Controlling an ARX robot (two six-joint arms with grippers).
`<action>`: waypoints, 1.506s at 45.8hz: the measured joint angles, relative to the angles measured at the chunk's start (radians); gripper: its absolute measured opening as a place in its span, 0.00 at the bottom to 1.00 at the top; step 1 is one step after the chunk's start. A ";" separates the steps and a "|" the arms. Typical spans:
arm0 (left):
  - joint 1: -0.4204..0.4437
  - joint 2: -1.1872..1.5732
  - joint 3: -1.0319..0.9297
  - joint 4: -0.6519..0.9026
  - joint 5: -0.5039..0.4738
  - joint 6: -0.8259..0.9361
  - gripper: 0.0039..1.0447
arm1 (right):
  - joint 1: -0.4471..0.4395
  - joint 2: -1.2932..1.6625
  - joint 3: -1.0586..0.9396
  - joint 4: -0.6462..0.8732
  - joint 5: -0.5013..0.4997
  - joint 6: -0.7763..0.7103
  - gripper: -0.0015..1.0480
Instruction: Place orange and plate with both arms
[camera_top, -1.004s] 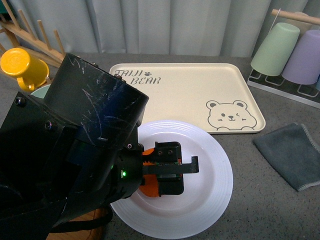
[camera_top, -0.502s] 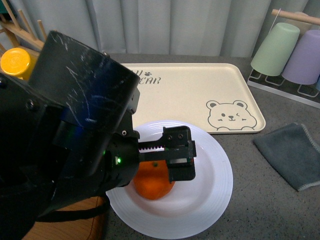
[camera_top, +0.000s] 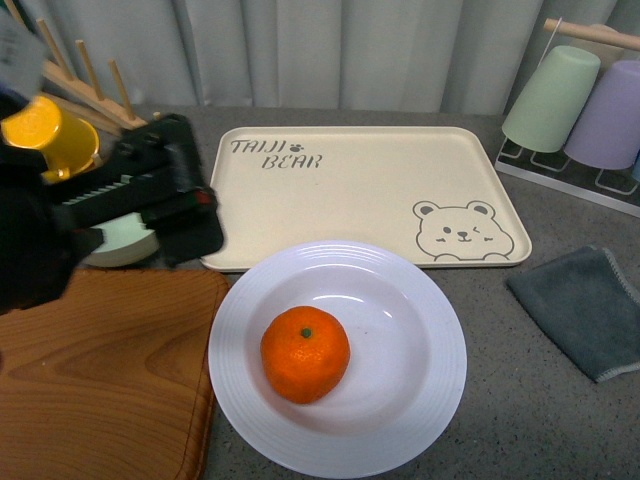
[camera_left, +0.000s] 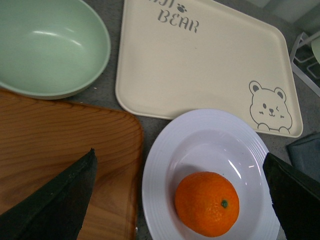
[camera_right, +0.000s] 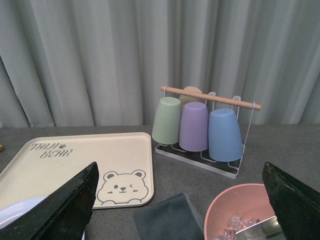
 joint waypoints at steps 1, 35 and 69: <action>0.011 -0.037 -0.019 -0.013 -0.004 -0.005 0.94 | 0.000 0.000 0.000 0.000 0.000 0.000 0.91; 0.239 -0.575 -0.402 0.380 -0.035 0.522 0.10 | 0.000 0.000 0.000 0.000 0.000 0.000 0.91; 0.425 -1.099 -0.413 -0.085 0.148 0.536 0.04 | 0.000 0.000 0.000 0.000 0.000 0.000 0.91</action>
